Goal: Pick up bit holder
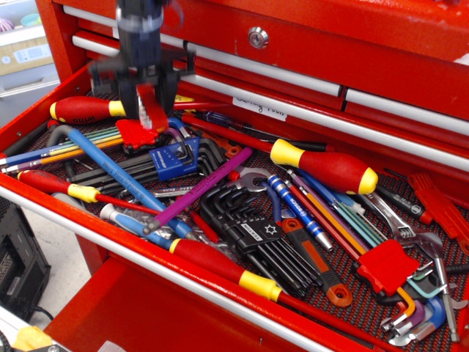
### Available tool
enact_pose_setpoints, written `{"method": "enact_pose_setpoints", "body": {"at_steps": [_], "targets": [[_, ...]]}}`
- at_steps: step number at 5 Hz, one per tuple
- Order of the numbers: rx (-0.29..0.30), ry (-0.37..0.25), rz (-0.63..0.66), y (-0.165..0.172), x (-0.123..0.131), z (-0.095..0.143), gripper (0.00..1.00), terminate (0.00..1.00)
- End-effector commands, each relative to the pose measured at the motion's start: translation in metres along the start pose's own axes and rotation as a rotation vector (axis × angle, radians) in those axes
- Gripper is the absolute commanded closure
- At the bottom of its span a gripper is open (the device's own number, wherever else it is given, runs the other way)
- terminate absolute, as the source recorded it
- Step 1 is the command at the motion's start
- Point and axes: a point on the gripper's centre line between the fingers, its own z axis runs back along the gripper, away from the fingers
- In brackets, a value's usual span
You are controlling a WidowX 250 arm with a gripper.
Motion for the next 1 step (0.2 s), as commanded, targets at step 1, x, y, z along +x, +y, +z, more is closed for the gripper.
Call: {"method": "enact_pose_setpoints", "body": {"at_steps": [1], "targets": [[0.012,-0.099,0.057,0.0061,0.0007,0.0789,1.0,1.0]]}}
